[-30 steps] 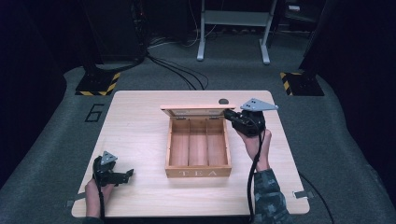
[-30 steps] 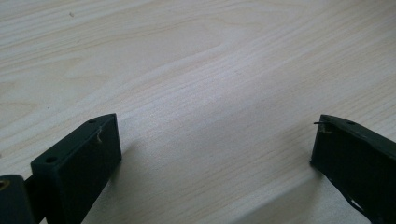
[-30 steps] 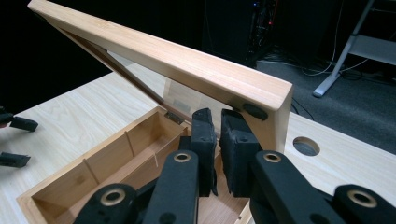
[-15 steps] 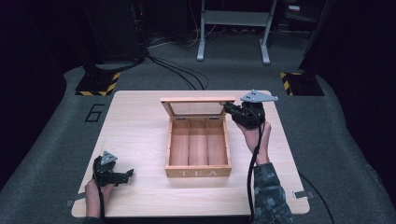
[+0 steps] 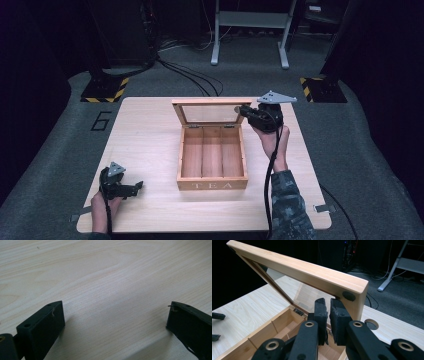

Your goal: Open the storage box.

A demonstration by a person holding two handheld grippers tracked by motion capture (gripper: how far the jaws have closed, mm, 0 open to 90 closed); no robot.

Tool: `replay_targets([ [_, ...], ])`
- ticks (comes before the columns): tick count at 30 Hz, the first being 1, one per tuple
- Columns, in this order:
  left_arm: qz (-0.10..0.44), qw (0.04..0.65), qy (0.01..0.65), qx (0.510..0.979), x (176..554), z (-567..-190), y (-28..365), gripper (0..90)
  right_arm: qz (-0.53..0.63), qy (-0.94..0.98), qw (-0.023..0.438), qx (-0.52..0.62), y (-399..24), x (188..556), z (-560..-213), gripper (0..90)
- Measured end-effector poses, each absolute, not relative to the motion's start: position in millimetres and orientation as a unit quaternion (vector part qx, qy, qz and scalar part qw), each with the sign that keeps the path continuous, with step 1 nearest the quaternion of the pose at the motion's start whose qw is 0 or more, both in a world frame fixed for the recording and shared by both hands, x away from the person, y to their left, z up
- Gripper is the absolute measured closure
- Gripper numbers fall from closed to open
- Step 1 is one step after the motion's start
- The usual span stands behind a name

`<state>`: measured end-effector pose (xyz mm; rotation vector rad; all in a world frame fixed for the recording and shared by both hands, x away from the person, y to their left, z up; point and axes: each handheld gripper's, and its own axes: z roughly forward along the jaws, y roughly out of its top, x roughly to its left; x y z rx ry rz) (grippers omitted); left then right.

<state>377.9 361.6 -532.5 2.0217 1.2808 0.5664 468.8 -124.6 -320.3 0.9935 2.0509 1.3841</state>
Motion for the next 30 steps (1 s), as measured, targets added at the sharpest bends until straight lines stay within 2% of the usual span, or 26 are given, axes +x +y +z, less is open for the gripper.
replay_targets([
  [30, 0.216, 0.333, 0.490, 0.776, 378.1, -532.2, 361.8, 1.3, 0.500, 0.747, 0.233, 0.372, -121.1, 484.5, -314.2, 83.6],
])
